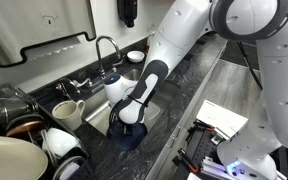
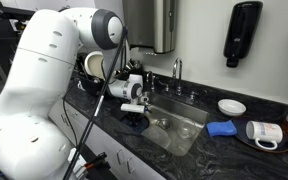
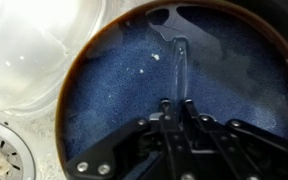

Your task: Remove the fork from the sink and put it in the white mug on the left

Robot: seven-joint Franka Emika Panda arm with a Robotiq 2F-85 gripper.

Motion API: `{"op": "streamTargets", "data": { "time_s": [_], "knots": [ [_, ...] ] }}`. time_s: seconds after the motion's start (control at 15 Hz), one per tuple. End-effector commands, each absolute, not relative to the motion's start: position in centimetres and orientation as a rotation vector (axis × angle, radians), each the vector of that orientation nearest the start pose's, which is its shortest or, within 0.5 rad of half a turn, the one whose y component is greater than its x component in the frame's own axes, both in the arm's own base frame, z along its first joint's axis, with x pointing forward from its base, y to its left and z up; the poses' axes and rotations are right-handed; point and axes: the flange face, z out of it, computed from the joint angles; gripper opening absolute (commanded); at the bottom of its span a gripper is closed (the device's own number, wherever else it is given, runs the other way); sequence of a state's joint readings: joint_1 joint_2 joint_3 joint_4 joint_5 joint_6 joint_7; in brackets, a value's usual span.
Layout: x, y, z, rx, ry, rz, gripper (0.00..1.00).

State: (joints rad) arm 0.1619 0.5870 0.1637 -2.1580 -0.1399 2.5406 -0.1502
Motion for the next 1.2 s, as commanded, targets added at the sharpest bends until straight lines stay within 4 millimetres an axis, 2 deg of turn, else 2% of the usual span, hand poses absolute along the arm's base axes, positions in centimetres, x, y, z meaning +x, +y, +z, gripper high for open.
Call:
{"op": "streamTargets", "data": {
  "time_s": [0.0,0.2,0.4,0.6,0.8,1.13],
  "knots": [
    [47.8,17.1,13.0,-3.029,-0.806,0.313,0.04],
    [46.7,16.6,14.2,-3.059,-0.761,0.305,0.04],
    [46.4,15.4,15.2,-3.081,-0.724,0.267,0.04],
    [47.4,14.3,16.0,-3.087,-0.741,0.185,0.04],
    [48.9,13.5,17.9,-3.106,-0.767,0.093,0.04],
    [50.0,13.1,21.5,-3.119,-0.778,0.063,0.04]
  ]
}}
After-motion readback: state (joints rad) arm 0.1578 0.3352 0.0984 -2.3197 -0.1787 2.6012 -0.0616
